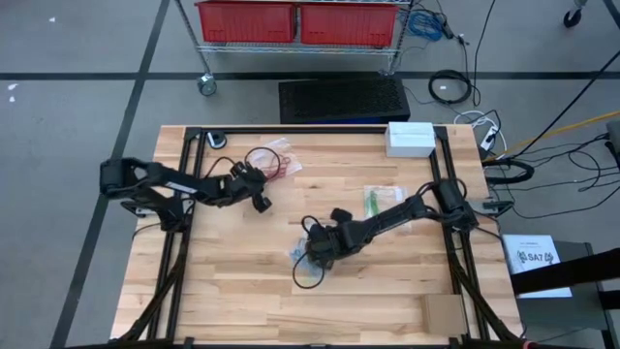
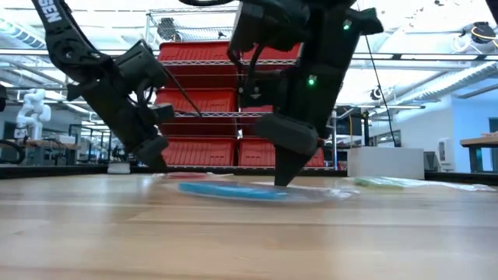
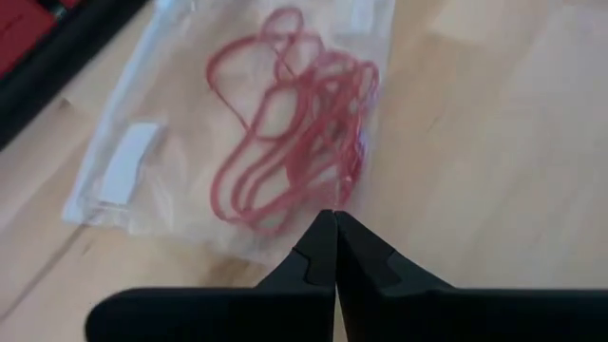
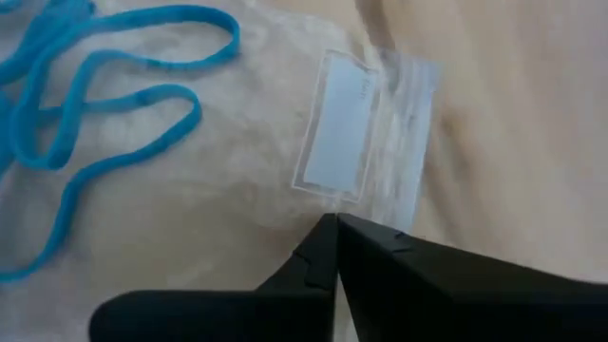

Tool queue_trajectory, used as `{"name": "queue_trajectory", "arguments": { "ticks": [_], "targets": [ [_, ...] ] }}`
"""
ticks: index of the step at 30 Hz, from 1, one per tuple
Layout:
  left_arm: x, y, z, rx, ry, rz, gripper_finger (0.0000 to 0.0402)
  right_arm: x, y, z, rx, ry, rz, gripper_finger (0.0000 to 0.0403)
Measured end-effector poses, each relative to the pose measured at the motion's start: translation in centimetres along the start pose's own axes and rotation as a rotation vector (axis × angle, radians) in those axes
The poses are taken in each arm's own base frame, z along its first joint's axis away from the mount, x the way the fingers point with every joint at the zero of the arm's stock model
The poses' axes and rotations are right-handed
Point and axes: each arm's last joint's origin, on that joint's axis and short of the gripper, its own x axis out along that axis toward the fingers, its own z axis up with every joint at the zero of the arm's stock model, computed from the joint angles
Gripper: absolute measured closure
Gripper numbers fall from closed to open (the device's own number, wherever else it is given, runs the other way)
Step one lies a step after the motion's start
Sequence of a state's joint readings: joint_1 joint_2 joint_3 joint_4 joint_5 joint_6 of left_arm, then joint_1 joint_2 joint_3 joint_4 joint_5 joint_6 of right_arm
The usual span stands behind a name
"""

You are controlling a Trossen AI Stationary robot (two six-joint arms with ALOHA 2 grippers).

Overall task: Sort rubber bands
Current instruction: Move the zip bags to the center of the table

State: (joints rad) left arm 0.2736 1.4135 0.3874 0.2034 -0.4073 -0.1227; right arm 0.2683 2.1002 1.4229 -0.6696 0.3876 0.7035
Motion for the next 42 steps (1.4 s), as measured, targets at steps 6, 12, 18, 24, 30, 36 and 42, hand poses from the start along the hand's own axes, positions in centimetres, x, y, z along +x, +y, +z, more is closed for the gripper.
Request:
{"name": "queue_trajectory", "arguments": {
  "ticks": [6,12,18,24,30,36,42],
  "targets": [
    [0.5,-0.2,-0.3,0.008,0.023,-0.015,0.0398,0.3,-2.5,2.1,-0.335,-0.013,-0.046,0.0402],
    [0.3,-0.2,-0.2,-0.001,0.013,-0.036,0.0398,-2.1,-4.3,5.0,-0.179,-0.07,-0.057,0.0403],
    [0.3,-0.1,0.0,-0.143,0.0,-0.035,0.0399,-5.0,-2.6,4.5,0.306,-0.08,0.1,0.0403],
    [0.5,0.4,0.4,-0.379,-0.004,-0.1,0.0399,-4.3,0.3,1.8,0.456,-0.08,0.066,0.0403],
    [0.6,0.4,1.4,-0.499,-0.096,-0.14,0.0399,-2.4,1.4,0.9,0.465,-0.059,0.043,0.0403],
    [0.9,1.7,1.7,-0.508,-0.135,-0.058,0.0399,0.0,1.1,0.9,0.456,-0.031,-0.007,0.0403],
    [1.6,1.9,1.3,-0.331,-0.1,-0.08,0.0399,0.1,1.1,1.0,0.436,-0.035,-0.004,0.0403]
  ]
}}
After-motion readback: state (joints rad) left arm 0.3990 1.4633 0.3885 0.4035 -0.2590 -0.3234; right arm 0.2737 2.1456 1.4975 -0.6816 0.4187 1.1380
